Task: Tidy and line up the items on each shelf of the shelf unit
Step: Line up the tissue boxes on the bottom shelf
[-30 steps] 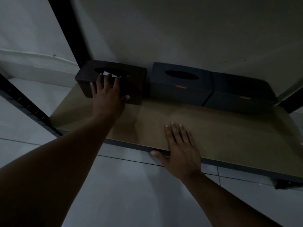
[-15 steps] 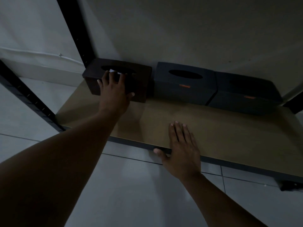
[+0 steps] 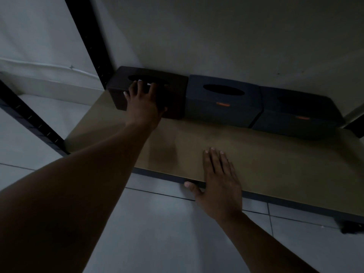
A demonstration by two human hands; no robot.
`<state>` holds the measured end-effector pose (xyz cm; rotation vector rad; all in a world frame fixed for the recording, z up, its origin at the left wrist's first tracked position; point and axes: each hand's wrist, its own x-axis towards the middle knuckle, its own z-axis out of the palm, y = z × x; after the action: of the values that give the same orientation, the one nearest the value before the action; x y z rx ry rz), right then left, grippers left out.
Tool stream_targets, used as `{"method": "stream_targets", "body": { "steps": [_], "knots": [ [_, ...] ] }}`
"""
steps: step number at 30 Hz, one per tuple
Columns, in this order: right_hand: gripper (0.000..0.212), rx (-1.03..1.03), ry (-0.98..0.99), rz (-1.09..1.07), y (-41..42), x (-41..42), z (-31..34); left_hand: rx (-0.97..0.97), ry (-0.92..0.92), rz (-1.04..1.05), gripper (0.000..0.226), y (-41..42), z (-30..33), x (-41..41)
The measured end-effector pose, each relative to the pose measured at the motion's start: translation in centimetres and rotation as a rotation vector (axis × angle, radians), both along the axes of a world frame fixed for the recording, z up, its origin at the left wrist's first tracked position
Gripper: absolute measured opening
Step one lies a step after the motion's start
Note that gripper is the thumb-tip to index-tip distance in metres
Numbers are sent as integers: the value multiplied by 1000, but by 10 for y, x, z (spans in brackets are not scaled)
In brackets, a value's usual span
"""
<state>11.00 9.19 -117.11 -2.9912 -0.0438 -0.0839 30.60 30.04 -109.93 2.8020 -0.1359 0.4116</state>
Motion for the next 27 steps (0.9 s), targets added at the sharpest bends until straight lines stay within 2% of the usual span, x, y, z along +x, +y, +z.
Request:
{"method": "stream_targets", "body": {
  "steps": [14, 19, 24, 27],
  "knots": [
    [99, -45, -8, 8, -1, 2, -2, -3, 104, 48, 76, -15, 14, 17],
    [100, -31, 75, 38, -3, 1, 8, 91, 143, 44, 79, -14, 24, 8],
    [98, -14, 165, 49, -2, 1, 22, 162, 128, 38, 81, -20, 34, -35],
    [94, -1, 267, 56, -4, 2, 36, 240, 223, 24, 74, -27, 40, -65]
  ]
}}
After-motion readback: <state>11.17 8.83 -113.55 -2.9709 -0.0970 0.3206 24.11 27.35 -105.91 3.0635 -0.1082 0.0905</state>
